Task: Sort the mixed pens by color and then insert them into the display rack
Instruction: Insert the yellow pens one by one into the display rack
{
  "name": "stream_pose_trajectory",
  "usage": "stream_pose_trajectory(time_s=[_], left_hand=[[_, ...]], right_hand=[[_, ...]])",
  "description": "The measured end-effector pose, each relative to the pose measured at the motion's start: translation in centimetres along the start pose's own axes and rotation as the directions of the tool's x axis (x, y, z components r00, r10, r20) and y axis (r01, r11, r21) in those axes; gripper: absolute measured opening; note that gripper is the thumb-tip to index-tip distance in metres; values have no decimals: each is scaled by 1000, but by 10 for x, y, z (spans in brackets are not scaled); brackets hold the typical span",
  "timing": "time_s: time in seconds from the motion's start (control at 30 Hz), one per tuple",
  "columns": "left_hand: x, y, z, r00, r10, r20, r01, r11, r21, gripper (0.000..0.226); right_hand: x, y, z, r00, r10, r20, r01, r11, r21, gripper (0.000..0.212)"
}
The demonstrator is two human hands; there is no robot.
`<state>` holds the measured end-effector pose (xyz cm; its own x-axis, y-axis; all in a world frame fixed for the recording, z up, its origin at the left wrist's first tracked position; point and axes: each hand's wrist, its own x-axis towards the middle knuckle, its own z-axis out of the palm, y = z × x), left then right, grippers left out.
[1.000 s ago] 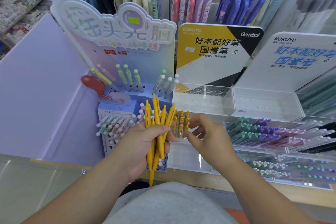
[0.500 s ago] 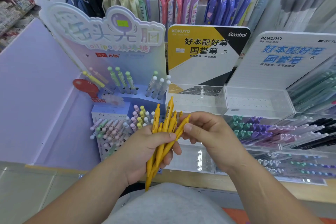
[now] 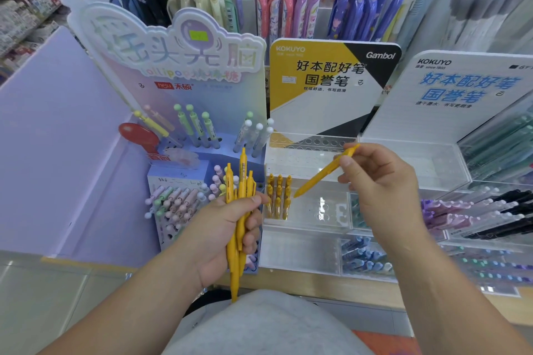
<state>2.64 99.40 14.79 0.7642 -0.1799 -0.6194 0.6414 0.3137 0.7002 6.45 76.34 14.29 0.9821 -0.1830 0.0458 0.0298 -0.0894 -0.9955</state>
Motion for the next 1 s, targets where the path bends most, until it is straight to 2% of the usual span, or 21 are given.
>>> stream_pose_trajectory(time_s=[0.13,0.43,0.7,0.9,1.0], left_hand=[[-1,0,-1,1000,6,12,-5,1000,-15,34],[-3,1,-6,1000,14,-8,-14,1000,-14,27],[-2,3,-8,1000,25,-7,-25,999,-29,40],[-1,4,-12,1000,5,0,-5,999,-52,27],[-2,5,-13,1000,2,7,-1,996,-84,28]], right_hand=[[-1,24,12,1000,0,20,5,965,-263,15],[2,34,29,989,-102,104,139,873,-467,13],[4,34,33,982,-133,132,182,844,-504,17],[2,38,31,979,-153,132,199,847,-494,19],[-1,39,30,975,-171,144,221,841,-493,20]])
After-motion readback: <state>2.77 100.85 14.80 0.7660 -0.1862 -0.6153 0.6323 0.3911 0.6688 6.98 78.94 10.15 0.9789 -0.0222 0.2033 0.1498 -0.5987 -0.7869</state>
